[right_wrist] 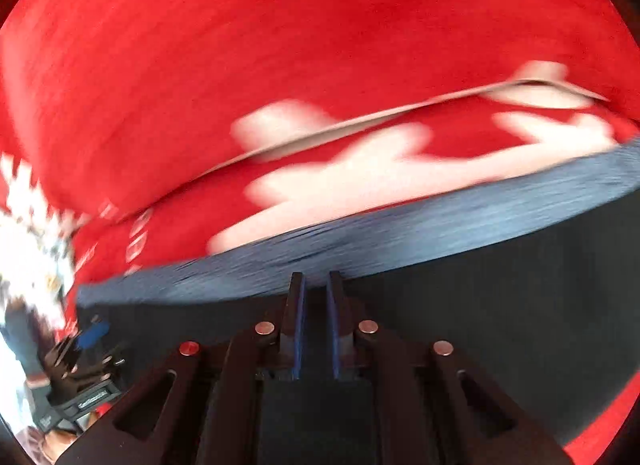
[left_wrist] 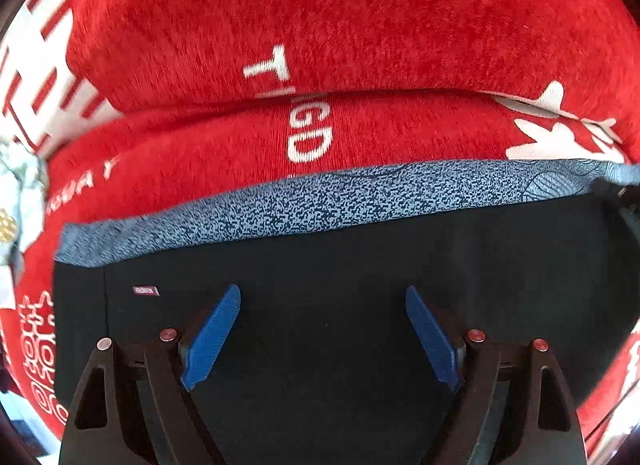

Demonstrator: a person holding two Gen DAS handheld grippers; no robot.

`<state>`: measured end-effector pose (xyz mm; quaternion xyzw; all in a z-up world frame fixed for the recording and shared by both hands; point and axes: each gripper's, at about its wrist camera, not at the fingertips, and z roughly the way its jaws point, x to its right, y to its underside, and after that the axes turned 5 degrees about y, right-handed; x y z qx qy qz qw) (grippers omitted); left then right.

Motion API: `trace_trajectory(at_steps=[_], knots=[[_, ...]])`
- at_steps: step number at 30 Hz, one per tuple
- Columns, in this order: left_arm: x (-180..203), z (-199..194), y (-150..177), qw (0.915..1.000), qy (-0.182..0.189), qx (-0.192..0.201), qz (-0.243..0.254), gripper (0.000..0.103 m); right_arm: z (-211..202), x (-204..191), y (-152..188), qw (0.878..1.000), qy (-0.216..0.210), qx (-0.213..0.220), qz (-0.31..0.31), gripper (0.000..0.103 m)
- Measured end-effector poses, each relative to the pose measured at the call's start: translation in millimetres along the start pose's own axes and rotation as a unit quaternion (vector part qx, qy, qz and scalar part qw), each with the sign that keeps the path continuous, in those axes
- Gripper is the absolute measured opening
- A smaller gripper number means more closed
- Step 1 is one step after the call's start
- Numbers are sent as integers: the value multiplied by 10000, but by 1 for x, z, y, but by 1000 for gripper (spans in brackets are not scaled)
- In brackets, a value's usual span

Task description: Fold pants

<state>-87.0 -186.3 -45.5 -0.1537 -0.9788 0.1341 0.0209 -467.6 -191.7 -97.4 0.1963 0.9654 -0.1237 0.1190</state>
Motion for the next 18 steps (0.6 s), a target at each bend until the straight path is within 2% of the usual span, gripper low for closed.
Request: trace_trajectory(at_steps=[1, 2, 4, 6, 7, 9, 11, 13, 14, 15, 17, 18], knots=[[6, 1, 2, 10000, -18, 1, 0, 86, -2, 18, -5, 9999, -78, 69, 47, 3], [5, 0, 1, 10000, -33, -46, -24, 86, -6, 42, -12, 9998, 161, 140, 60, 3], [11, -3, -2, 9996, -194, -172, -68, 86, -13, 72, -22, 9992, 282, 259, 132, 3], [19, -14, -6, 9993, -319, -198, -77, 86, -26, 111, -32, 9959, 772, 397, 260, 3], [31, -17, -18, 9994, -268, -180, -105, 86, -35, 131, -34, 9921, 1091, 461, 420, 8], [51, -24, -19, 9997, -110, -190, -143, 86, -57, 166, -32, 9834, 1440, 566, 943, 15], [69, -21, -14, 9994, 36, -312, -130, 86, -87, 202, -15, 9765, 1292, 695, 1581, 28], [85, -10, -7, 9979, 124, -596, -204, 86, -110, 225, 8, 9694, 1202, 776, 1993, 40], [89, -3, -1, 9970, 120, -713, -263, 86, -117, 235, 19, 9659, 1147, 789, 2181, 44], [89, 2, 2, 9973, 76, -660, -304, 86, -125, 250, 34, 9610, 936, 762, 2487, 44], [92, 1, 3, 9978, 34, -532, -392, 87, -120, 274, 54, 9512, 147, 557, 3032, 45], [92, 1, 3, 9974, 48, -559, -454, 87, -116, 281, 58, 9484, -19, 485, 3135, 45]])
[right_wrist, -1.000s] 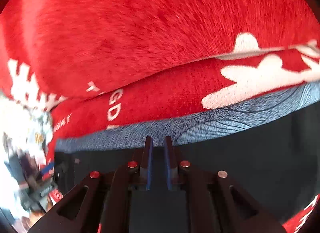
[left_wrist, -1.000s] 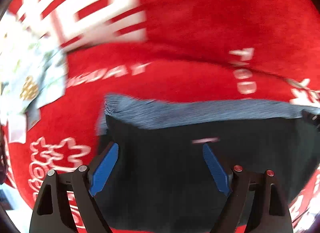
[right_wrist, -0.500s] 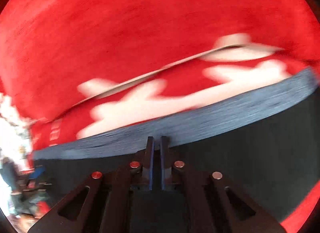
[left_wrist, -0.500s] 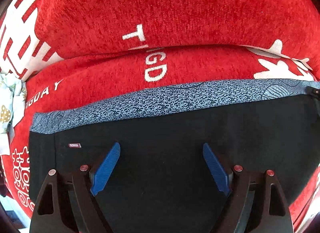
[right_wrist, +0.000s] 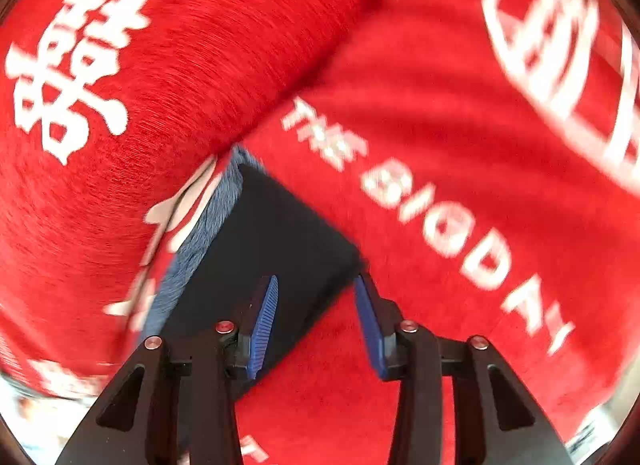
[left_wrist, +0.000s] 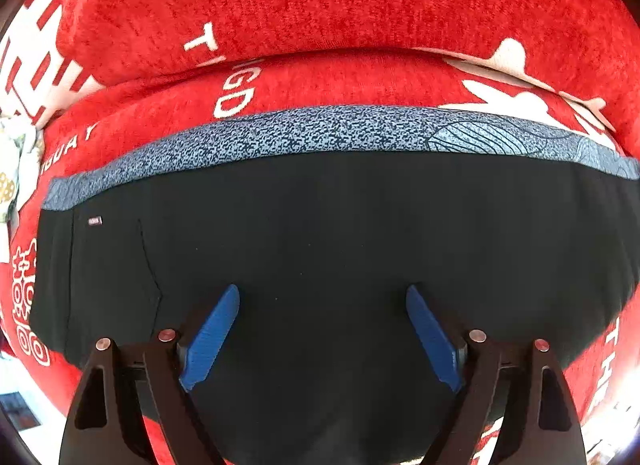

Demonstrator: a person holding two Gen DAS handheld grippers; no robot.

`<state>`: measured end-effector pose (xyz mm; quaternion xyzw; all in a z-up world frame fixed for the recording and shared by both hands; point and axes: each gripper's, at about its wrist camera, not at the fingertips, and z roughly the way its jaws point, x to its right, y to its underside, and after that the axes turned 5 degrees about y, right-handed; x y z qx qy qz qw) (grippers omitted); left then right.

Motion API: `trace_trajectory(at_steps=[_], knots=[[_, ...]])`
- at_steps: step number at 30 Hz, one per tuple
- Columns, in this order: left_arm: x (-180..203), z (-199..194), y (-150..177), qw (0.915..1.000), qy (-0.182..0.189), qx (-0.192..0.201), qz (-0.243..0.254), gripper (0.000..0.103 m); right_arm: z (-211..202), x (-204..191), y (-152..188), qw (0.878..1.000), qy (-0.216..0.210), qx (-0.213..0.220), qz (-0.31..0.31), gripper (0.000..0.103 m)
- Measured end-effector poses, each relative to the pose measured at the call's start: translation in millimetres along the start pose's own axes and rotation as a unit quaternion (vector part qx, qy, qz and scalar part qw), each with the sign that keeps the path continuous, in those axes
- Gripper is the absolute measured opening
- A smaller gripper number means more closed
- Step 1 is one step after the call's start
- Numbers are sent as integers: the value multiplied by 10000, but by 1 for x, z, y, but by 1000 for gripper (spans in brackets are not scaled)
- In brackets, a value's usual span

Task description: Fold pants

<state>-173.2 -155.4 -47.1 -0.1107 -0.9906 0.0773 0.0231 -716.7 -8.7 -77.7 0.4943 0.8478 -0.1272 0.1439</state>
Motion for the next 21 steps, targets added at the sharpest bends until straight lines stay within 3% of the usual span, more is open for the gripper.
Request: trace_trajectory(at_steps=[2, 4, 5, 8, 10, 12, 14, 15, 18, 21], knots=[[0, 0, -2, 9999, 33, -74, -78, 87, 18, 1, 2, 9989, -393, -237, 61, 45], [2, 5, -3, 10000, -29, -86, 16, 88, 39, -2, -1, 9979, -460, -446, 124, 44], [3, 7, -5, 9999, -40, -95, 54, 88, 39, -4, -4, 9981, -437, -397, 161, 16], [6, 6, -9, 9999, -35, -118, 71, 89, 25, -2, -8, 9979, -503, -406, 54, 7], [7, 11, -13, 9998, -131, -61, 98, 96, 25, -4, -9, 9979, -54, -256, -598, 7], [6, 17, -16, 9999, -133, -63, -1, 98, 32, 11, -10, 9982, -271, -369, -386, 6], [5, 17, -16, 9998, -165, -73, -2, 98, 19, 7, -4, 9990, -75, -178, -393, 21], [8, 16, -16, 9997, -225, -58, 62, 98, 13, 1, 1, 9989, 58, -104, -464, 21], [10, 18, -14, 9993, -333, -9, 185, 98, -10, -37, 30, 9931, -418, -149, -1085, 21], [13, 18, -15, 9994, -334, -7, 99, 98, -2, -89, 74, 9721, -949, -710, -2024, 21]])
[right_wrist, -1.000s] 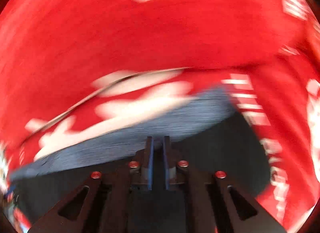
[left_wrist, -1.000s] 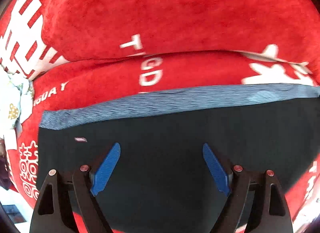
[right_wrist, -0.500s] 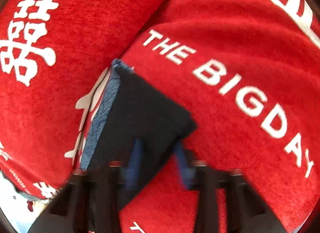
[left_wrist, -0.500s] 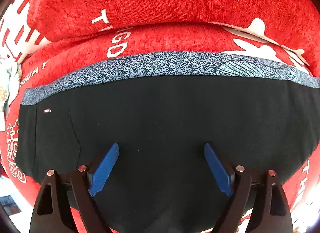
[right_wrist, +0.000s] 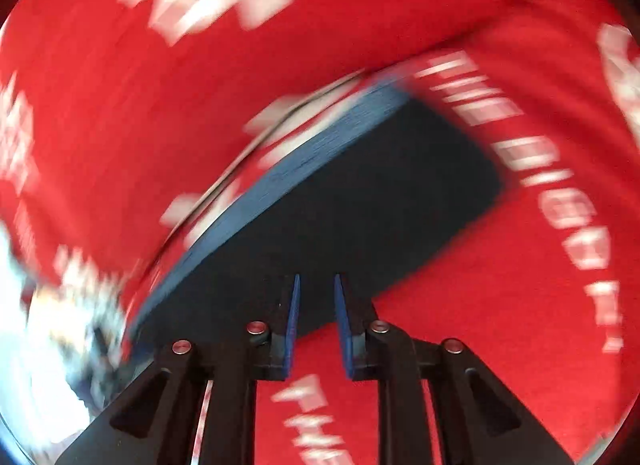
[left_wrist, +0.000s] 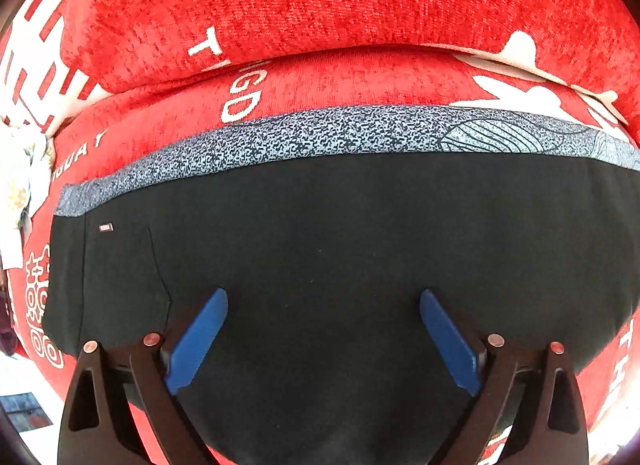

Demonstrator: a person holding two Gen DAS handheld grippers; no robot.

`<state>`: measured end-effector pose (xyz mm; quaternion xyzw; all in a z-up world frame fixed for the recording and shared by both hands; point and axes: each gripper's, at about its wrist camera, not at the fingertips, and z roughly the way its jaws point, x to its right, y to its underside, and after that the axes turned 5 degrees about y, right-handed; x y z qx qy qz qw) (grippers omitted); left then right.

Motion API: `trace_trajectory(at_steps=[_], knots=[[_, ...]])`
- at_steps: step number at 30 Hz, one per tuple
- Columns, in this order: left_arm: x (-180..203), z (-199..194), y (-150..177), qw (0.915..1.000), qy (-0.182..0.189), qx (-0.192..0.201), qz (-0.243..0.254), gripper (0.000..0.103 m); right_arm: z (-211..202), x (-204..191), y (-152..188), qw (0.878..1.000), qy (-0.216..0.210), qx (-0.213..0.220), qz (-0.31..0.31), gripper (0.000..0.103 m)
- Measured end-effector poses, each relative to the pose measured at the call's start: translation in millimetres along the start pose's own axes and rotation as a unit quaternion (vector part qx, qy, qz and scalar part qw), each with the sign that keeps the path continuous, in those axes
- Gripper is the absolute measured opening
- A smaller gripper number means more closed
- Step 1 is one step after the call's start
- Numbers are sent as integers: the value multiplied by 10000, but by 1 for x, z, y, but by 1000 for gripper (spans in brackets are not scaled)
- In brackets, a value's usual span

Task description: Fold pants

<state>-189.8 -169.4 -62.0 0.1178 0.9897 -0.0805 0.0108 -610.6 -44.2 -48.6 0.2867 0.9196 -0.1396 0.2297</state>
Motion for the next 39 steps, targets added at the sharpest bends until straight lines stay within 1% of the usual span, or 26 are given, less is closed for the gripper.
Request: trace_trajectory(at_steps=[1, 2, 3, 4, 5, 6, 7, 9, 10, 11, 12, 13, 14, 16, 19, 20, 22, 23, 24, 26, 29, 32, 35, 39], knots=[[3, 0, 0, 10000, -5, -1, -19, 98, 18, -23, 6, 9991, -136, -218, -339, 21], [4, 0, -1, 10000, -24, -7, -29, 98, 27, -34, 11, 9980, -144, -328, -516, 21], [3, 0, 0, 10000, -49, -20, -28, 98, 47, -47, 17, 9955, -92, -560, -765, 21], [4, -1, -1, 9999, -88, -59, -6, 98, 63, -52, 20, 9935, 34, -703, -892, 20], [6, -3, -2, 9999, -123, -117, 17, 98, 70, -52, 22, 9924, 203, -737, -965, 8], [8, -8, -2, 9997, -153, -186, 45, 98, 70, -46, 20, 9937, 174, -610, -918, 4], [11, -12, -2, 9997, -143, -203, 76, 98, 66, -36, 18, 9953, 203, -544, -769, 3], [16, -29, 3, 9998, -74, -109, 148, 98, 51, -18, 16, 9967, 442, -422, -527, 3], [21, -33, 4, 9998, -51, -93, 190, 98, 46, -11, 15, 9970, 492, -394, -446, 3], [28, -37, 5, 9997, -20, -90, 211, 98, 38, -5, 14, 9970, 564, -396, -354, 9], [34, -41, 7, 9997, 23, -93, 212, 98, 39, -2, 9, 9966, 638, -423, -299, 9], [42, -44, 9, 9997, 64, -118, 209, 98, 33, 1, 12, 9964, 671, -454, -258, 11], [50, -46, 10, 9996, 107, -154, 225, 98, 28, 4, 14, 9960, 709, -494, -207, 18], [67, -51, 14, 9992, 208, -150, 308, 98, 24, 7, 17, 9957, 723, -562, -150, 26], [91, -49, 22, 9985, 222, -231, 449, 98, 15, 8, 25, 9965, 524, -656, 6, 26], [97, -40, 26, 9980, 138, -358, 508, 98, 14, 8, 30, 9967, 407, -695, 53, 26], [100, -23, 33, 9968, 31, -584, 549, 99, 14, 6, 36, 9967, 336, -735, 59, 27], [98, -24, 35, 9978, 47, -507, 431, 99, 15, 5, 40, 9965, 300, -778, 59, 28], [97, -26, 34, 9979, 77, -554, 334, 99, 16, 3, 44, 9962, 262, -833, 66, 28], [97, -30, 33, 9974, 86, -640, 330, 98, 21, -3, 52, 9955, 204, -925, 74, 30], [102, -41, 35, 9964, 105, -676, 508, 98, 24, -11, 63, 9946, 147, -1019, 129, 35], [107, -53, 40, 9956, 152, -650, 663, 98, 26, -17, 70, 9939, 129, -1076, 188, 37], [108, -58, 45, 9950, 257, -687, 682, 98, 28, -27, 79, 9933, 145, -1126, 200, 38], [107, -64, 51, 9947, 325, -701, 684, 98, 30, -42, 90, 9930, 188, -1152, 186, 45]])
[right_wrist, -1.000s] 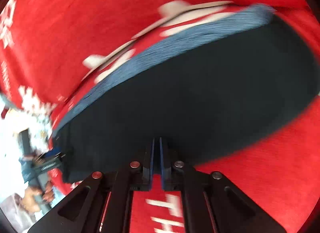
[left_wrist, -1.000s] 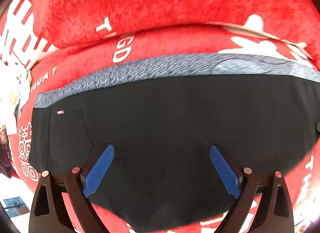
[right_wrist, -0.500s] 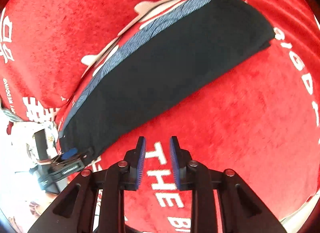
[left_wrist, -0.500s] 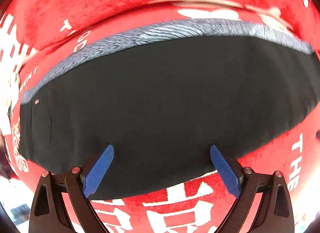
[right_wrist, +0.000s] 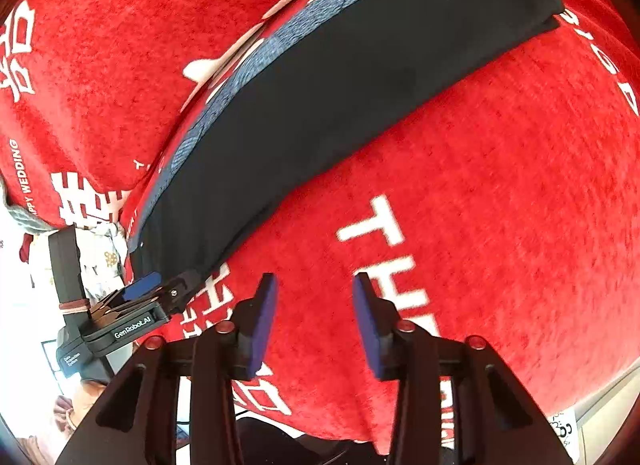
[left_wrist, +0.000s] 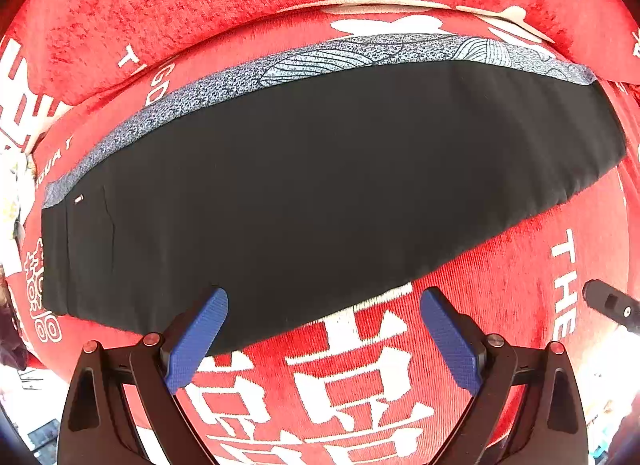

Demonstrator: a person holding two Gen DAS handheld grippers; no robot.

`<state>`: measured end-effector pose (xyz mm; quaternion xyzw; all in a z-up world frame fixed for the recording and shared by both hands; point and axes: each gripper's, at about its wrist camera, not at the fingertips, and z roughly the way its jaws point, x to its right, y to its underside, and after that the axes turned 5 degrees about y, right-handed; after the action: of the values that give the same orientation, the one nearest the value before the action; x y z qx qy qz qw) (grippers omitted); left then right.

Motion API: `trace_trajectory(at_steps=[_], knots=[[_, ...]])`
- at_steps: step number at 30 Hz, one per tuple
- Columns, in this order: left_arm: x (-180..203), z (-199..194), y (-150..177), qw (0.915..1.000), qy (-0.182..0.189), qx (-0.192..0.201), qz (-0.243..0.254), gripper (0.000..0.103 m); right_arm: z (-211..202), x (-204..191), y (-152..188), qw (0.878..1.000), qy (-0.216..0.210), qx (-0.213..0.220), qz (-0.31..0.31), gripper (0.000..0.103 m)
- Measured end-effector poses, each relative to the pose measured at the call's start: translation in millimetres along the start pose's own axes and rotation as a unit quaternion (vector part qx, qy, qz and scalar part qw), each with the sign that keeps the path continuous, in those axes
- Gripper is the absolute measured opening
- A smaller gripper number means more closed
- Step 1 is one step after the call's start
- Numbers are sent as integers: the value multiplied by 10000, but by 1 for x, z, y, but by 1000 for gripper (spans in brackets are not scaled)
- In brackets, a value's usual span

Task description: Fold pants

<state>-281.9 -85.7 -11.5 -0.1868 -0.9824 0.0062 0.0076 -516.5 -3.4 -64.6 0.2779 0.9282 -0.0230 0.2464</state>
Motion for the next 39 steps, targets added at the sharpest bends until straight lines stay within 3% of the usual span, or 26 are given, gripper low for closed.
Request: trace_trajectory(at_steps=[10, 20, 25, 27, 31, 34, 35, 36, 37, 39], knots=[[6, -24, 20, 9991, 230, 167, 304, 98, 1, -28, 36, 9998, 102, 142, 118, 49], [25, -17, 8, 9982, 368, 161, 449, 98, -4, -11, 46, 9992, 190, 148, 316, 49], [61, -18, -17, 9982, 401, 250, 369, 98, -26, 24, 6, 9980, 218, 408, 433, 49], [79, -19, -36, 9979, 441, 377, 287, 98, -42, 47, -25, 9954, 125, 691, 651, 49], [110, -9, -74, 9972, 409, 591, 209, 98, -63, 102, -84, 9824, -131, 1260, 1374, 49], [129, 11, -97, 9972, 275, 665, 205, 98, -57, 135, -113, 9742, -276, 1316, 1812, 49], [133, 19, -102, 9976, 200, 640, 197, 98, -50, 148, -122, 9713, -335, 1267, 1983, 48], [137, 28, -105, 9981, 135, 572, 181, 98, -45, 154, -127, 9701, -398, 1226, 2055, 41], [139, 38, -107, 9988, 75, 455, 153, 98, -42, 159, -130, 9692, -454, 1203, 2102, 6], [139, 47, -107, 9993, 70, 355, 67, 98, -50, 157, -135, 9702, -631, 1294, 1951, 7]])
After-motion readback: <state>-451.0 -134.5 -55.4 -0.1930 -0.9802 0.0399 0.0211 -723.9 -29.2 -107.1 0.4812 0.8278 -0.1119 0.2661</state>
